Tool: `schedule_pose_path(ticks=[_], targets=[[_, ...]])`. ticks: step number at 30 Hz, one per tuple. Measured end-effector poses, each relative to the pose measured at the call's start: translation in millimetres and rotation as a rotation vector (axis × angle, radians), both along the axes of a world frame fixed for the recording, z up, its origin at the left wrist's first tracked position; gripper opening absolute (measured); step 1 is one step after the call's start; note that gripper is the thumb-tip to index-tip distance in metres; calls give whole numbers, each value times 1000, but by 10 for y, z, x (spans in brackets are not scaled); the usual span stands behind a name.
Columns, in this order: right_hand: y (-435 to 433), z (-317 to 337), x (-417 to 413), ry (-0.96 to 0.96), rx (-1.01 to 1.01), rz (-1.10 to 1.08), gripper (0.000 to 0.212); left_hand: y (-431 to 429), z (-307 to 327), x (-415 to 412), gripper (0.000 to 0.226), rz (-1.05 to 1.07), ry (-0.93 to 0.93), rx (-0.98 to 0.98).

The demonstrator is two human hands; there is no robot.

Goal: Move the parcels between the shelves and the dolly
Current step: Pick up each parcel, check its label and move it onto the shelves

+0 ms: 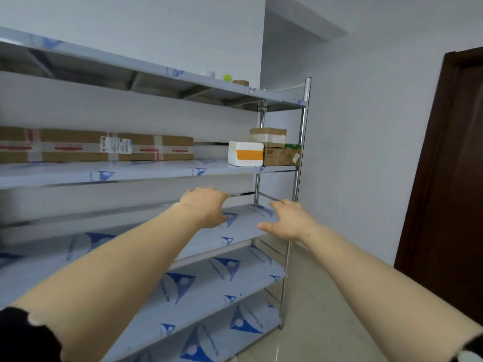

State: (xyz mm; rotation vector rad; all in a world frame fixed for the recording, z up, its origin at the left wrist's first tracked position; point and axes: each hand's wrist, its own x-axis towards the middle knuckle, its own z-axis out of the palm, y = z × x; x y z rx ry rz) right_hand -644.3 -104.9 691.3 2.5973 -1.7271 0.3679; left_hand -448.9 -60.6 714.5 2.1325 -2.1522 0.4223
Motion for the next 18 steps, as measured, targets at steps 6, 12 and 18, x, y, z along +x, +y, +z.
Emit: schedule_pose_path(ticks=[6, 12, 18], targets=[[-1191, 10, 220, -5, -40, 32, 76, -1236, 79, 163, 52, 17, -29, -31], [-2480, 135, 570, 11, -77, 27, 78, -2562, 186, 450, 54, -13, 1, -109], [-3626, 364, 929, -44, -117, 65, 78, -3748, 436, 716, 48, 6, 2, -177]])
